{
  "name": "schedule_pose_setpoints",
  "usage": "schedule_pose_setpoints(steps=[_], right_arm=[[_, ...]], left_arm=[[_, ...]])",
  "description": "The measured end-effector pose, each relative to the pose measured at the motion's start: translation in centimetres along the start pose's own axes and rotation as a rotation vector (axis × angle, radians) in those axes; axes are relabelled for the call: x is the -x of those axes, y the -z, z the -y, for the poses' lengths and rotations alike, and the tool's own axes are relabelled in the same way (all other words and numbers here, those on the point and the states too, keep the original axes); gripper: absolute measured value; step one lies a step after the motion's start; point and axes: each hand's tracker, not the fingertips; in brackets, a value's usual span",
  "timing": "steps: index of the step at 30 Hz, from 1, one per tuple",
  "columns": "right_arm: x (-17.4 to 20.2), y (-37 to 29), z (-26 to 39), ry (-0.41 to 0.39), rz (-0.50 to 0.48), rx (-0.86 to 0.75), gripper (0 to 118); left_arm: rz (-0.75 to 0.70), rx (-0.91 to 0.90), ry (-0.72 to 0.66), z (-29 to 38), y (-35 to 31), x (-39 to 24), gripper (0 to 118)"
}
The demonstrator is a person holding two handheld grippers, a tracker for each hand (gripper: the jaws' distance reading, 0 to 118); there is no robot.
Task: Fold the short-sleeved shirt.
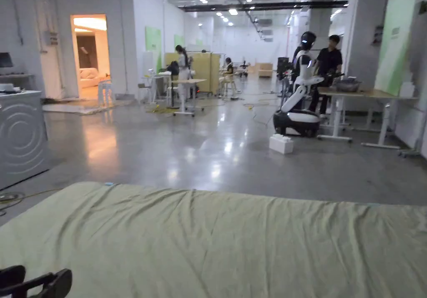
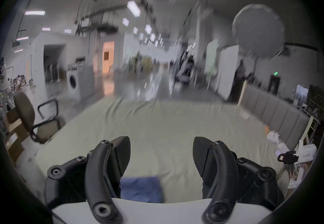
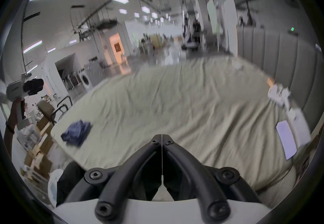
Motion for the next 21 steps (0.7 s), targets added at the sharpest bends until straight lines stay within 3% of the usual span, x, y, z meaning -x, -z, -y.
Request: schedule_pose_setpoints(steps=[7,12,14,17,21], right_arm=[[2.1,-4.8,-5.9,-0.103,0.045,-0.311,0],[3.6,-6.4,-6.7,-0.154,0.058,-0.406,0],[4.2,-6.9,-6.5,-0.179,0.065,-0.437,0],[4.8,-7.8,-5.7,-0.195,0.066,-0.528,0],[4.6,-7.9,-5.0,-0.162,0.058,-0.511,0]], left_arm=[[-0.006,-0.182,0.199,0.6,-3.5,-11.6,75],[-0.041,-0.209,0.224,1.5,-4.4,-13.5,69],[-0.07,-0.217,0.232,1.8,-5.3,-13.8,54],[-0.189,-0.239,0.313,2.0,-6.7,-14.4,19],[-0.147,-0.201,0.288,2.3,-7.9,-14.0,2]])
